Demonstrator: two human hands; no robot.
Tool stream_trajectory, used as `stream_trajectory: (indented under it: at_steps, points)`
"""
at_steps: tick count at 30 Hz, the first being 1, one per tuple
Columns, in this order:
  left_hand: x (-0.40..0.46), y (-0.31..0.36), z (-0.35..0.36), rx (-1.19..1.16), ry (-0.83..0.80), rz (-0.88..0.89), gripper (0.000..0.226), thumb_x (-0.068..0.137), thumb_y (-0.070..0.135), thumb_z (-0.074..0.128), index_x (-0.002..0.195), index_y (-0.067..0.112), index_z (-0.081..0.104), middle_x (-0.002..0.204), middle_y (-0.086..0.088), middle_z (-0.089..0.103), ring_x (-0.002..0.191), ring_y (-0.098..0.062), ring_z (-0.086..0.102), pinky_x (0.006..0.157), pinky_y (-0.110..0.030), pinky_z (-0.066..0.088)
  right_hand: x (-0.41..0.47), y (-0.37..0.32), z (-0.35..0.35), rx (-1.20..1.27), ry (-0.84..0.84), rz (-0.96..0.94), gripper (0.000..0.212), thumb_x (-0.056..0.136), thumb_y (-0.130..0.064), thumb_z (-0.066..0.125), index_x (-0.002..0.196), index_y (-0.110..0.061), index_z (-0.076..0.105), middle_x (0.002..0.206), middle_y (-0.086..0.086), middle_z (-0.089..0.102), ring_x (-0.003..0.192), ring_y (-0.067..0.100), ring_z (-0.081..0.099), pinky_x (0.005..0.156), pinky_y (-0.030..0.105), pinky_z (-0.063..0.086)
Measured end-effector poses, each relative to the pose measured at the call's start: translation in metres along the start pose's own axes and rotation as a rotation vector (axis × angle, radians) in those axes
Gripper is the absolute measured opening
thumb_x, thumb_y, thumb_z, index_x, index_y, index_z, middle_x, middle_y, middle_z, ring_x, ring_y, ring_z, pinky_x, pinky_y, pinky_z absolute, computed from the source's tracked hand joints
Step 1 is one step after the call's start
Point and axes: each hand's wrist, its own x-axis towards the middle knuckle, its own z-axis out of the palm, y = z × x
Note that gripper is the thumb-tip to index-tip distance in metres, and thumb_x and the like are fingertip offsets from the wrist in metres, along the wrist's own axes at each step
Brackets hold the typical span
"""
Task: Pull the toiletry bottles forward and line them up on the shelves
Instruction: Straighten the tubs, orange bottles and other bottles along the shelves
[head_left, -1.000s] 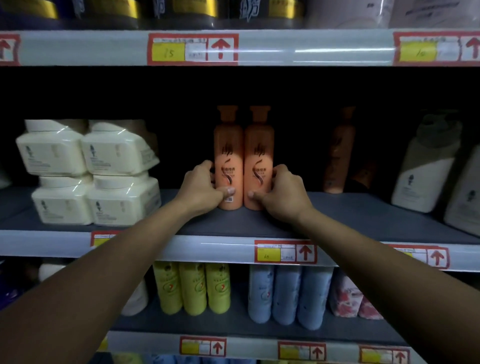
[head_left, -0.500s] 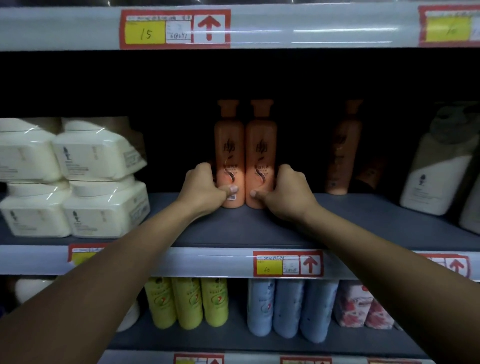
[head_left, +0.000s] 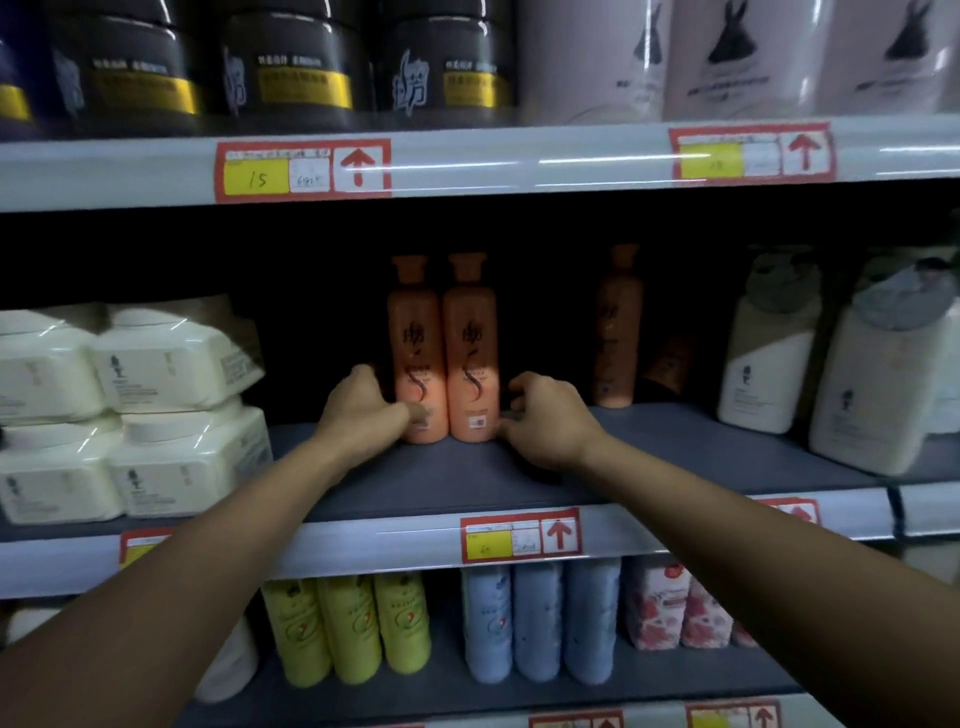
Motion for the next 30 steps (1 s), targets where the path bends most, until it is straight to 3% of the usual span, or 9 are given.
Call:
stream_trajectory:
  at_steps: [2, 7, 14, 20, 24, 30]
  points:
    - [-0.009, 0.005, -0.002, 0.057, 0.125, 0.046, 0.057, 0.071, 0.038, 0.083, 0.115, 0.015, 0.054, 0.117, -0.004, 0.064, 0.108, -0.028, 0.064, 0.093, -0.041, 0.053, -0.009, 0.008, -0.012, 0.001, 0.037, 0.018, 0.053, 0.088, -0.026, 0.071, 0.137, -0.011, 0.058, 0.122, 0.011, 0.068, 0.113, 0.03, 0.064, 0.096, 0.037, 0.053]
    - [-0.05, 0.027, 0.0, 0.112, 0.265, 0.267, 0.03, 0.079, 0.024, 0.073, 0.105, 0.025, 0.057, 0.101, 0.003, 0.061, 0.093, -0.021, 0.061, 0.08, -0.033, 0.047, -0.035, 0.034, -0.039, 0.011, 0.084, 0.079, 0.044, 0.087, -0.024, 0.065, 0.129, -0.012, 0.062, 0.118, 0.01, 0.07, 0.113, 0.029, 0.064, 0.096, 0.036, 0.052]
    - [-0.095, 0.066, 0.031, 0.136, 0.061, 0.485, 0.021, 0.076, 0.026, 0.069, 0.094, 0.032, 0.06, 0.09, 0.011, 0.062, 0.086, -0.018, 0.064, 0.08, -0.034, 0.053, -0.078, 0.058, -0.073, 0.035, 0.142, 0.149, 0.027, 0.077, -0.033, 0.059, 0.101, -0.019, 0.06, 0.104, 0.01, 0.07, 0.099, 0.035, 0.065, 0.084, 0.035, 0.052]
    - [-0.103, 0.093, 0.058, 0.003, -0.067, 0.421, 0.021, 0.085, 0.022, 0.078, 0.1, 0.027, 0.064, 0.092, 0.012, 0.063, 0.084, -0.01, 0.063, 0.074, -0.023, 0.044, -0.098, 0.078, -0.094, 0.076, 0.202, 0.167, 0.034, 0.086, -0.027, 0.067, 0.117, -0.014, 0.063, 0.112, 0.011, 0.071, 0.108, 0.033, 0.065, 0.093, 0.038, 0.052]
    - [-0.094, 0.105, 0.078, -0.024, -0.104, 0.393, 0.023, 0.086, 0.025, 0.079, 0.102, 0.028, 0.063, 0.095, 0.01, 0.065, 0.084, -0.012, 0.063, 0.085, -0.031, 0.054, -0.091, 0.091, -0.1, 0.094, 0.219, 0.18, 0.038, 0.089, -0.026, 0.065, 0.123, -0.008, 0.059, 0.116, 0.013, 0.069, 0.11, 0.035, 0.062, 0.088, 0.034, 0.048]
    - [-0.065, 0.122, 0.112, -0.011, -0.115, 0.379, 0.028, 0.087, 0.03, 0.078, 0.109, 0.026, 0.061, 0.107, 0.002, 0.066, 0.096, -0.019, 0.066, 0.091, -0.032, 0.053, -0.051, 0.104, -0.096, 0.145, 0.227, 0.194, 0.046, 0.096, -0.027, 0.063, 0.133, -0.003, 0.049, 0.125, 0.018, 0.064, 0.117, 0.038, 0.059, 0.086, 0.035, 0.044]
